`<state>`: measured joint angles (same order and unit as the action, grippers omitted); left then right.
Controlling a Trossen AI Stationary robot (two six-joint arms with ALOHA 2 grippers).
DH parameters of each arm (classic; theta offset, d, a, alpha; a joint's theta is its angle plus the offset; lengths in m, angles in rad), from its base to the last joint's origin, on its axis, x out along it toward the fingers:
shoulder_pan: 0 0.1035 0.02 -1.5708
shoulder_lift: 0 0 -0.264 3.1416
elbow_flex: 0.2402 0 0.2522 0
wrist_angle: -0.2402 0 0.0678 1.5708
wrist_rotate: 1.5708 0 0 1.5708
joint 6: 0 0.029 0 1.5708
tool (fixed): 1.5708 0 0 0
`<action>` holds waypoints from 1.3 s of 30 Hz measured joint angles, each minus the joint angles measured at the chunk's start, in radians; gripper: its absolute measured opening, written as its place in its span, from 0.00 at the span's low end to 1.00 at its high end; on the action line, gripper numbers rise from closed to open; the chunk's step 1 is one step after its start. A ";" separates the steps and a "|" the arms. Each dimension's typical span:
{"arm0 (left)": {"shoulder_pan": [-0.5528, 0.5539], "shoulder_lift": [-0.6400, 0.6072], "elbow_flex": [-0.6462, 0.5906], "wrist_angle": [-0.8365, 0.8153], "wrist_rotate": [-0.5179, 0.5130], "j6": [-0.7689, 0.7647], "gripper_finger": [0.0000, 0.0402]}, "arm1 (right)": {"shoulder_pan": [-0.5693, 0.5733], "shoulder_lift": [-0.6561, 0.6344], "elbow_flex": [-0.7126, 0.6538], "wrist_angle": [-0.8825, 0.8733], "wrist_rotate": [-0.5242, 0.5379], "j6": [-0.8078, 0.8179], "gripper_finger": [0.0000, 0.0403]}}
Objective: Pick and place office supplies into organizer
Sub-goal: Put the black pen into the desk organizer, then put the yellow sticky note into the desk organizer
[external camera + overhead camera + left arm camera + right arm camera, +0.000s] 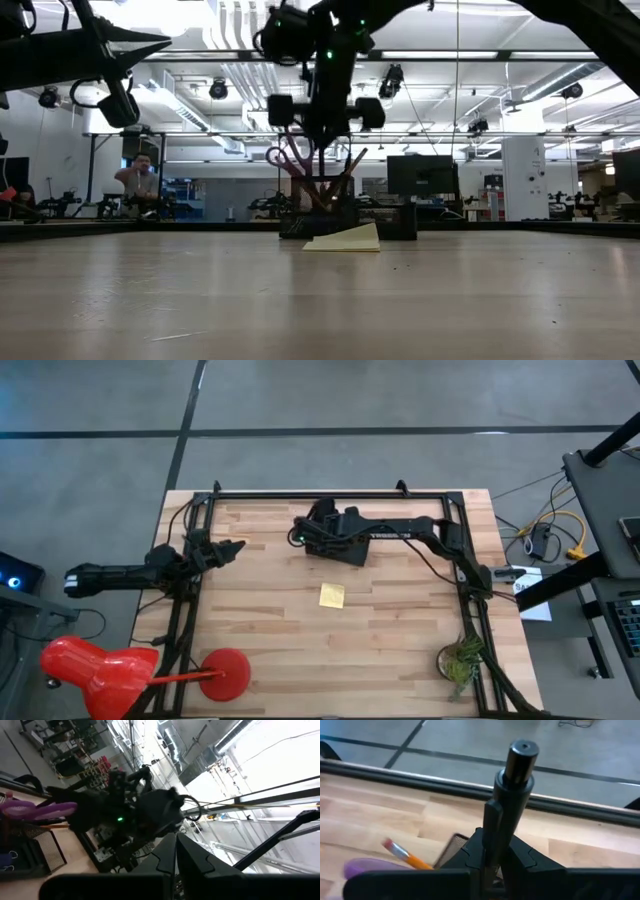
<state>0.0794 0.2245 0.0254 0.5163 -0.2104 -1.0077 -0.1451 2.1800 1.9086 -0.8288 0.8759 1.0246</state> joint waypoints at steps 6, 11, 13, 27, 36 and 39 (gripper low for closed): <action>0.000 0.000 0.000 0.000 0.000 0.000 0.00 | -0.008 0.001 -0.080 0.058 -0.005 0.012 0.07; 0.000 0.000 0.000 0.000 -0.001 0.001 0.00 | -0.008 0.001 -0.093 0.060 0.005 0.014 0.07; 0.000 0.000 0.000 0.000 -0.007 0.001 0.00 | -0.008 0.001 -0.087 0.048 0.031 0.014 0.07; 0.000 0.000 0.000 0.008 -0.010 0.001 0.00 | -0.005 0.001 -0.070 0.047 0.015 -0.071 0.36; 0.000 0.000 0.000 0.052 -0.011 0.000 0.00 | 0.064 -0.040 0.018 -0.109 -0.062 -0.276 0.47; 0.000 0.000 0.000 0.052 -0.011 0.000 0.00 | 0.091 -0.052 0.048 -0.210 -0.102 -0.317 0.48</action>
<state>0.0795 0.2245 0.0250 0.5680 -0.2211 -1.0080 -0.0541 2.1282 1.9564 -1.0385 0.7740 0.7078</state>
